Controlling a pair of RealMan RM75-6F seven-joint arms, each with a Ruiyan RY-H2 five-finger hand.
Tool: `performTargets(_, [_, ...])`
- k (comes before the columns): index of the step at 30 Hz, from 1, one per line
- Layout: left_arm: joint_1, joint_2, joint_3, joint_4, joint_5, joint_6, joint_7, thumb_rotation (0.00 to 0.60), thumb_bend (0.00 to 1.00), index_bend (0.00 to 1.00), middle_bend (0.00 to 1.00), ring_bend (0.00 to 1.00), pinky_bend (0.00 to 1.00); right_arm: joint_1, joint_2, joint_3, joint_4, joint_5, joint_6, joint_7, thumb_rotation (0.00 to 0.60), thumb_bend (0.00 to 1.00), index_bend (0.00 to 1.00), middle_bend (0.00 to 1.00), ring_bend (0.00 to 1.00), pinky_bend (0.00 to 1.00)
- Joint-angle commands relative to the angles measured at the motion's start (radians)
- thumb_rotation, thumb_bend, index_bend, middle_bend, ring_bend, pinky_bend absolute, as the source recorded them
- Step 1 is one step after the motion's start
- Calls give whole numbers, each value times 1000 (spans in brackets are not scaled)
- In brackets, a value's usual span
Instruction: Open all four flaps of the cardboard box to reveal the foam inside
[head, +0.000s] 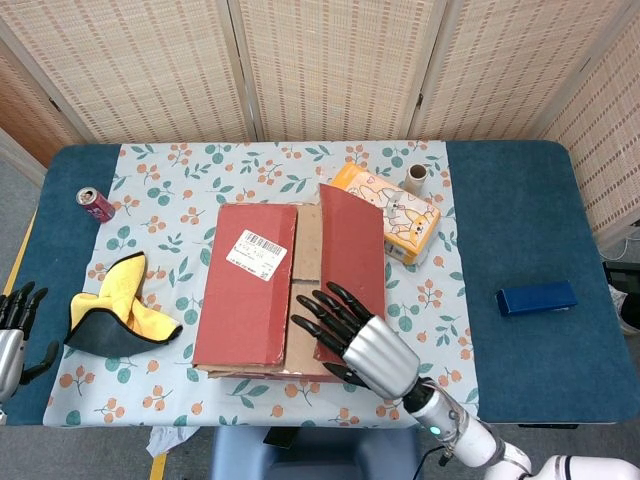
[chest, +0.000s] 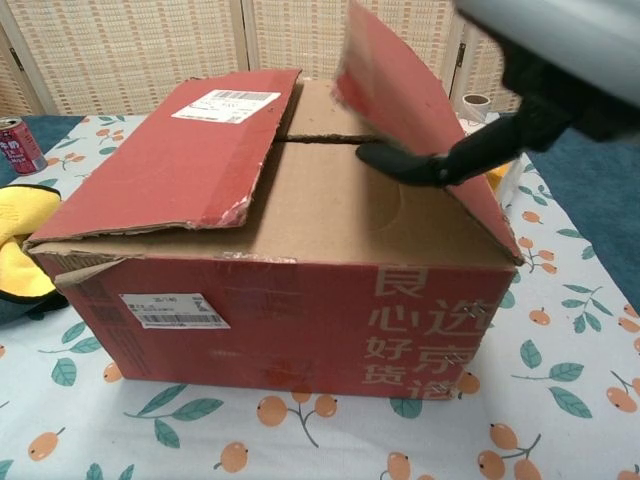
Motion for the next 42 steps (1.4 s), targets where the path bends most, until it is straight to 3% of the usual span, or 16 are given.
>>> performTargets(1, [9,-5,6,-12,13,20,23,600,482,0,0,12,0,-93,92,-57,-17,-101,157,-2,600,378,0,0,0,0])
performTargets(7, [14,-14,14,-26,29,34,76,600,482,0,0,12,0,-242,180,-125,81,-190,413,47,600,379,0,0,0,0])
performTargets(13, [21,-23,29,-40,67,57,110,600,482,0,0,12,0,-374,165,-160,309,-143,634,234,600,379,0,0,0,0])
performTargets(16, [19,-27,47,-37,131,77,97,600,482,0,0,17,0,-414,149,-164,404,-110,693,319,600,378,0,0,0,0])
performTargets(22, [5,-66,82,11,282,126,103,600,481,25,40,83,47,-460,152,-160,499,-27,680,363,600,379,0,0,0,0])
performTargets(26, [-11,-72,93,-26,301,93,132,600,481,19,47,87,52,-462,167,-150,521,15,645,410,600,378,0,0,0,0])
performTargets(33, [-44,-58,102,-200,364,38,316,600,481,8,47,69,50,-460,190,-141,530,19,619,448,600,379,0,0,0,0])
performTargets(42, [-68,-52,106,-430,335,-81,550,600,519,0,39,24,23,-473,200,-122,526,19,633,474,600,378,0,0,0,0])
